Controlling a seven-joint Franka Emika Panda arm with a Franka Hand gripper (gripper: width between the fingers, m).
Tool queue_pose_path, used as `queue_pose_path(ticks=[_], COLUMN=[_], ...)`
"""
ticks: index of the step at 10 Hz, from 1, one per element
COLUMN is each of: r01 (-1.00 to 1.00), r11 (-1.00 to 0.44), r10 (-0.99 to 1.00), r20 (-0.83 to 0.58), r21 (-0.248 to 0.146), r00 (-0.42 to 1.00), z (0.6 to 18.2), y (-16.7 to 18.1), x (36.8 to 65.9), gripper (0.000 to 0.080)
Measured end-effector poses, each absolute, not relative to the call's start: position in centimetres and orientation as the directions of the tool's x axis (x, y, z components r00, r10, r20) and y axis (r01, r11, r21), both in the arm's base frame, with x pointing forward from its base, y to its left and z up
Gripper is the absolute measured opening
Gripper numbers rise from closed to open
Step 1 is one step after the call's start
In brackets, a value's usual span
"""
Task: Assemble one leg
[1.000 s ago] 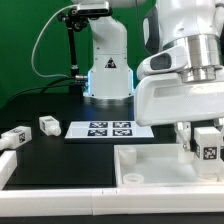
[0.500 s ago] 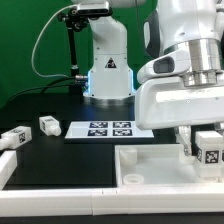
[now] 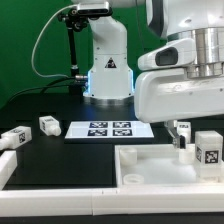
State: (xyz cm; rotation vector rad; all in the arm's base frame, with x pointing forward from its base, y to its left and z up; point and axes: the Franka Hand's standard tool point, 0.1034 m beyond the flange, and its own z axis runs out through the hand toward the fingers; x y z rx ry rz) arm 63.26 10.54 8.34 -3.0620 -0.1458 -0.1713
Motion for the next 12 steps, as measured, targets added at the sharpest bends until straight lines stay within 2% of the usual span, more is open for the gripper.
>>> queue_pose_path(ticks=[2,4,5,6,8,9,10,12], r01=[0.070,0.043,0.035,0.021,0.007,-0.077,-0.143,-0.296], r11=[-0.994,-0.996,-0.996,-0.997,-0.997,-0.994,-0.987,-0.953], r10=[0.072,0.047,0.039,0.026,0.011,-0.072,-0.138,-0.291], r20=[-0.022,-0.052,-0.052,-0.054,-0.055,-0.062,-0.067,-0.078], r21=[-0.080,-0.082,-0.081,-0.080,-0.080,-0.077,-0.073,-0.061], r00=[0.997,0.998,0.998,0.998,0.998,0.995,0.988,0.953], z=[8.27,8.14,8.11,8.09,8.07,8.07,8.07,8.01], y=[10.41,10.90,10.84,10.84,10.83,10.89,10.90,11.11], x=[62.96,63.13,63.13,63.12,63.10,63.10,63.10,63.01], gripper=[0.0649,0.0649,0.0612,0.0612,0.0340,0.0340,0.0285,0.0285])
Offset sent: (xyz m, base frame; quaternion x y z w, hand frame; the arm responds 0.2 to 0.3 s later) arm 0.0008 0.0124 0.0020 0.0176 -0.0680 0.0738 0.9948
